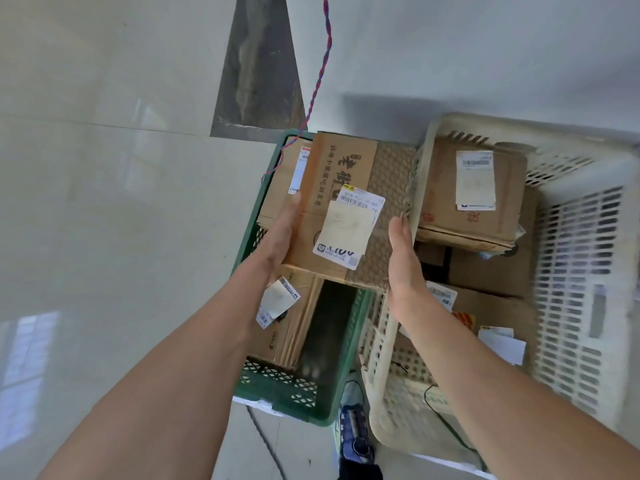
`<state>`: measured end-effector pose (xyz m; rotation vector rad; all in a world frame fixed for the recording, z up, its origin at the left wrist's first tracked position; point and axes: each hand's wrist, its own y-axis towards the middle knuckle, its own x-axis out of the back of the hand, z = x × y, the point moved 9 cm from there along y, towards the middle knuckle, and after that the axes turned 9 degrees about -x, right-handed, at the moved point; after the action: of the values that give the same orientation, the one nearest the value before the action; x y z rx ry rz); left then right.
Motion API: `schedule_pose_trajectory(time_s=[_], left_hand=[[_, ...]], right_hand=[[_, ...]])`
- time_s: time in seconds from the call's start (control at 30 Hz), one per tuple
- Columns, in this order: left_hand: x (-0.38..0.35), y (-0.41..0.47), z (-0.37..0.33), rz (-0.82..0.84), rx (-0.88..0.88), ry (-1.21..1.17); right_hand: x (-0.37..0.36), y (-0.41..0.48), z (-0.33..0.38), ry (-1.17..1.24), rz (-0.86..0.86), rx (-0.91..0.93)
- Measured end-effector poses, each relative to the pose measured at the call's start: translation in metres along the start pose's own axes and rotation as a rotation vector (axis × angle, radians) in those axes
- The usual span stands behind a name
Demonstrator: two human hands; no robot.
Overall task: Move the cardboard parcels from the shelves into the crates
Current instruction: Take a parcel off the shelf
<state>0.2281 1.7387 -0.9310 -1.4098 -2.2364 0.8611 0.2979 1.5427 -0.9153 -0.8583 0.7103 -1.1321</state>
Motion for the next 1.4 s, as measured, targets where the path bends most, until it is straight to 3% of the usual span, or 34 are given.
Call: schedule_pose_trajectory(time_s=[0.47, 0.93, 1.07, 1.2, 1.4], left_hand=[[-0.006, 0.097, 0.011, -0.092, -0.095, 0.049], [-0.01, 0.104, 0.015, -0.161, -0.088, 0.015], [-0.02, 0.106, 0.014, -0.144, -0.08, -0.001], [-0.031, 0.107, 0.018, -0.096, -0.097, 0.023], [-0.015, 0.094, 0.014, -0.154, -0.106, 0.021]], right_hand=[[0.005, 0.08, 0.015, 0.03, -0.116, 0.056], [-0.009, 0.031, 0.022, -0.361, -0.405, 0.27], [-0.02, 0.018, 0.018, -0.343, -0.359, 0.357], [-0.013, 0.012, 0.011, -0.331, -0.313, 0.349], [0.012, -0.005, 0.004, -0.224, -0.276, 0.331]])
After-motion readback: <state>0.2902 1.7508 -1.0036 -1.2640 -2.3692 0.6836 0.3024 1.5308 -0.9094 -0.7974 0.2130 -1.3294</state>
